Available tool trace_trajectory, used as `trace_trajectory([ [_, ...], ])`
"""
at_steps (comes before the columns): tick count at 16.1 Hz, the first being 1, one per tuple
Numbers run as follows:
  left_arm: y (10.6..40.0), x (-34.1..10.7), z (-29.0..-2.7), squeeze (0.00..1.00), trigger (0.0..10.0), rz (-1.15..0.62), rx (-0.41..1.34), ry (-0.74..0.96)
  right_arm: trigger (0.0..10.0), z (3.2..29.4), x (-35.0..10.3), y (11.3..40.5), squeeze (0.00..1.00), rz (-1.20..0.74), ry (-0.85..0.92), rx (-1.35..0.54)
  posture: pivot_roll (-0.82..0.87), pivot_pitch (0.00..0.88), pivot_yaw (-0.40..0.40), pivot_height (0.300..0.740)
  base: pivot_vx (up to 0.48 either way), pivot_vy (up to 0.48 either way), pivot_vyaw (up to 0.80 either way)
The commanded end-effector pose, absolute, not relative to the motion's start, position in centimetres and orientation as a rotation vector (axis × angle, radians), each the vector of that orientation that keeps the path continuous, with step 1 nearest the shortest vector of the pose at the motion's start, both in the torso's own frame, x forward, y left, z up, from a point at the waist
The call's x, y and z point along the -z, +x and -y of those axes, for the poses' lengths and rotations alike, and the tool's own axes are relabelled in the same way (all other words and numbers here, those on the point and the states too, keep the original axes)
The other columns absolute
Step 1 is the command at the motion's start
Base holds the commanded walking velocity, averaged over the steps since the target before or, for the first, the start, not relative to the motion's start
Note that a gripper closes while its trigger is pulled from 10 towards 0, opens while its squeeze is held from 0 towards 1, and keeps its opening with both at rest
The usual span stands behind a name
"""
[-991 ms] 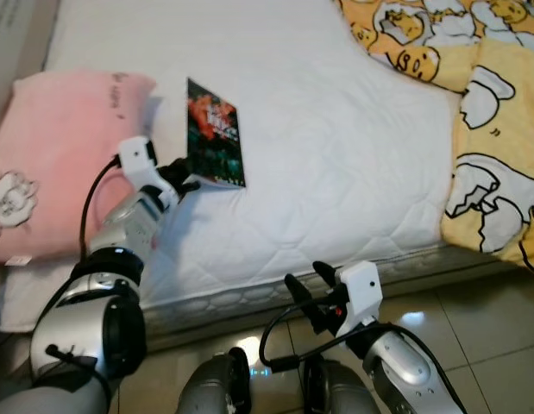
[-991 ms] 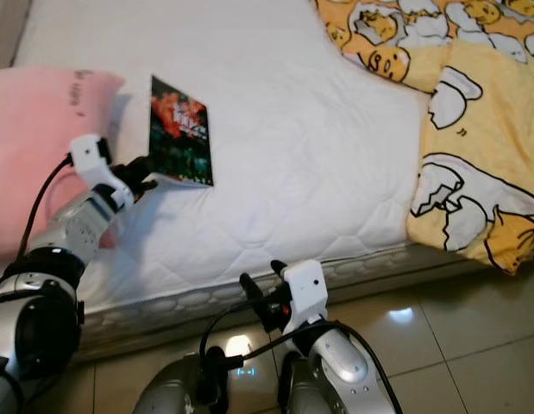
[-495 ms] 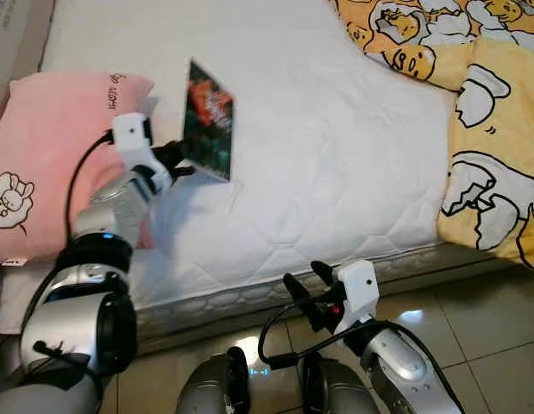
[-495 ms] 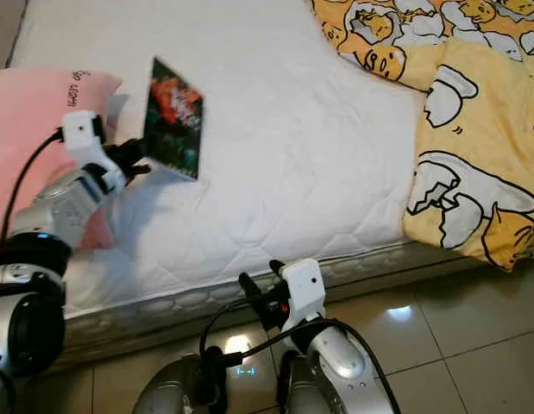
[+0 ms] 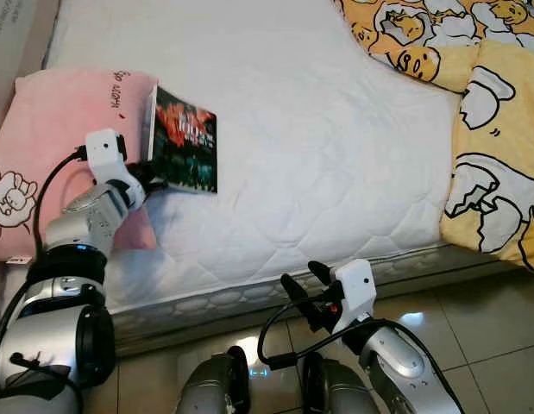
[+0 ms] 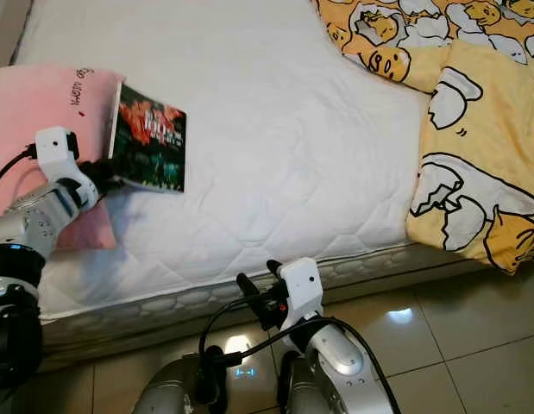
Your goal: Clean up the room
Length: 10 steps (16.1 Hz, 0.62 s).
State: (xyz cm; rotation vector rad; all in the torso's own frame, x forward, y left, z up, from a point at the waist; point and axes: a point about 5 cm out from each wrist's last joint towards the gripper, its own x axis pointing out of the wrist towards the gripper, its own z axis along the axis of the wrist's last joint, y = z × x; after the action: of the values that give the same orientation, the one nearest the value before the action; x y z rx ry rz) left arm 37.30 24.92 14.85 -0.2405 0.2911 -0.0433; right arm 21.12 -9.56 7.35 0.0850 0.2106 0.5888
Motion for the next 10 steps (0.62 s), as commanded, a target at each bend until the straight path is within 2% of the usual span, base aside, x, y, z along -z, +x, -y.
trace_trajectory([
  [1, 37.0, -14.6, -25.2, 0.00, 0.0, -0.317, 0.033, -0.204, 10.0, 9.6, -7.0, 20.9, 0.00, -0.225, 0.094, -0.594, -0.09, 0.203, 0.035, 0.740, 0.000, 0.000, 0.00],
  [2, 36.9, -14.3, -25.4, 0.00, 10.0, -0.339, 0.002, -0.177, 10.0, 9.6, -7.0, 20.9, 0.00, -0.226, 0.093, -0.598, -0.09, 0.203, 0.035, 0.740, 0.000, 0.000, 0.00],
  [4, 36.9, -14.2, -25.6, 0.00, 10.0, -0.342, -0.020, -0.170, 10.0, 9.6, -7.0, 20.9, 0.00, -0.226, 0.093, -0.598, -0.09, 0.204, 0.035, 0.740, 0.000, 0.000, 0.00],
  [5, 36.9, -14.5, -25.9, 0.99, 10.0, -0.329, -0.050, -0.155, 10.0, 9.7, -6.9, 20.8, 0.00, -0.227, 0.092, -0.598, -0.09, 0.204, 0.034, 0.740, 0.000, 0.000, 0.00],
  [6, 37.0, -15.1, -26.0, 1.00, 10.0, -0.308, -0.082, -0.155, 10.0, 9.7, -6.9, 20.8, 0.00, -0.230, 0.090, -0.600, -0.09, 0.204, 0.034, 0.740, 0.000, 0.000, 0.00],
  [10, 36.6, -15.4, -23.1, 1.00, 10.0, -0.303, -0.049, -0.261, 10.0, 9.8, -6.8, 20.8, 0.00, -0.237, 0.085, -0.608, -0.09, 0.200, 0.031, 0.740, 0.000, 0.000, 0.00],
])
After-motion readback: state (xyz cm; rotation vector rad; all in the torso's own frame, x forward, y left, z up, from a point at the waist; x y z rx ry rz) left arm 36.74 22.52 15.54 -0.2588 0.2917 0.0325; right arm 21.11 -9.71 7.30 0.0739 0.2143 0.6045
